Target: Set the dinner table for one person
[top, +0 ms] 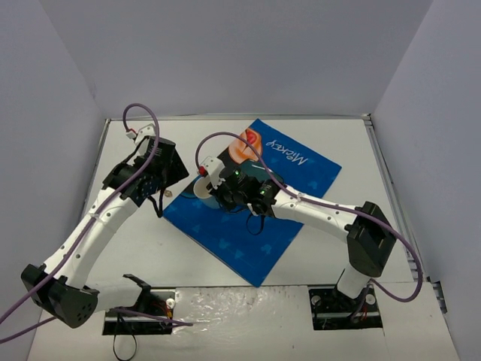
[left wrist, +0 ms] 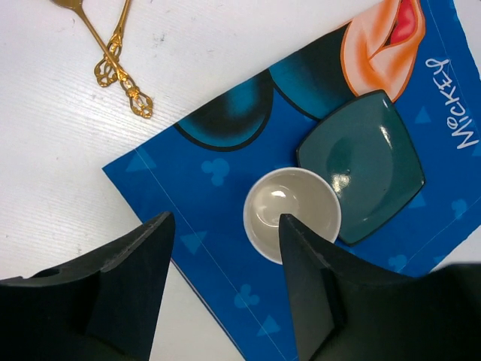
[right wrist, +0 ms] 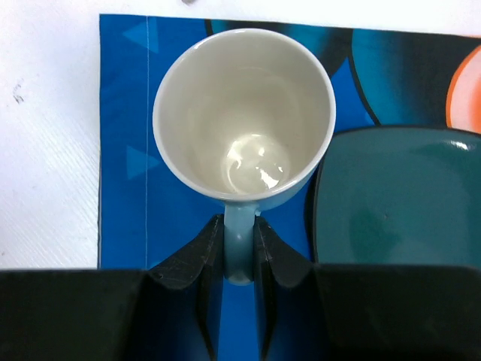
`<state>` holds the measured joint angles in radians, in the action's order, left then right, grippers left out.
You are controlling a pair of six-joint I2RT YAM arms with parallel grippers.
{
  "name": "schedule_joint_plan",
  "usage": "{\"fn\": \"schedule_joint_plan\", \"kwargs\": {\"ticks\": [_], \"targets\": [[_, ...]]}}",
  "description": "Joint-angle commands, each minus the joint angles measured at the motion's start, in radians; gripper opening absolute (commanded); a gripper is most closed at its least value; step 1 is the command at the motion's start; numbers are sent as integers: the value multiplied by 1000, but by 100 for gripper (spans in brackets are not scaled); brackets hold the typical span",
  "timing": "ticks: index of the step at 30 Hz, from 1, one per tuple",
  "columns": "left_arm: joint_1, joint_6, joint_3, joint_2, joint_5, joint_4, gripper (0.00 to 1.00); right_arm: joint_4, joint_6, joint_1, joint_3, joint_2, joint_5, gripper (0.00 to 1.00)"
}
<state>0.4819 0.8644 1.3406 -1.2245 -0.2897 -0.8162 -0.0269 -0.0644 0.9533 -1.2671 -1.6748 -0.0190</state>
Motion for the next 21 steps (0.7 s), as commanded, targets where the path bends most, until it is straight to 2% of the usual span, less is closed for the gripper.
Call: {"fn": "schedule_joint_plan", "kwargs": {"ticks": [1, 5, 9, 21], "targets": [[-42, -32, -28, 63, -14, 40, 64, 161, -33, -90, 28, 157, -45, 0], [-113, -79, -104, 124, 29, 70, 81, 205, -63, -182, 62, 198, -128, 0], [-192, -153, -194, 205, 53, 117, 91, 245, -106, -318, 38, 191, -220, 0], [-312, -309, -408, 363, 108, 192, 92, 368, -176, -610, -149, 7, -529, 0]]}}
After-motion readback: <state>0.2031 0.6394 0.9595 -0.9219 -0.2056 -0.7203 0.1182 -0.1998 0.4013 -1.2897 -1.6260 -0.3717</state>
